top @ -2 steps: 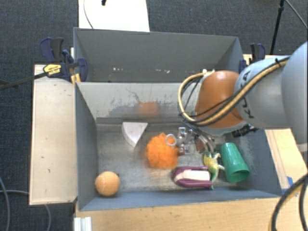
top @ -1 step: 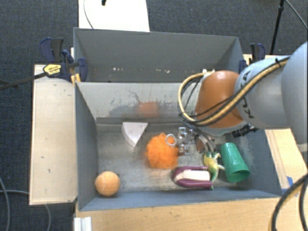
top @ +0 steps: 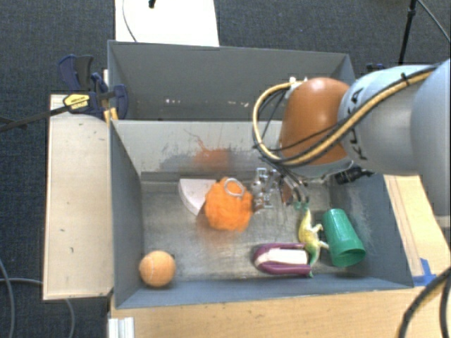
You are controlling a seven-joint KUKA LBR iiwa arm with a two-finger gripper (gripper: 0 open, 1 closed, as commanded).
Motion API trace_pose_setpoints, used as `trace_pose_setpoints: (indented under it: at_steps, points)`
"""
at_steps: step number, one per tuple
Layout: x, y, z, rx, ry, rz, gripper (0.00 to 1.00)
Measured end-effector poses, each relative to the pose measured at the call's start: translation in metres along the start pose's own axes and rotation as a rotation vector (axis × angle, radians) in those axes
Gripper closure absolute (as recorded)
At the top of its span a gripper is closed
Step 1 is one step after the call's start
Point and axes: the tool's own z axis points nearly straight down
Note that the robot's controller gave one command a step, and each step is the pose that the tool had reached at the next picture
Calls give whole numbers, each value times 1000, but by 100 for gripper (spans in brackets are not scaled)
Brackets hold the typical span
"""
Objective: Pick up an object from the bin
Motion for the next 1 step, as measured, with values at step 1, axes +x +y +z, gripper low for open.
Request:
trace_pose_setpoints:
  at_steps: [1]
  points:
    - [17,-20,-5,-2,-8,20,100]
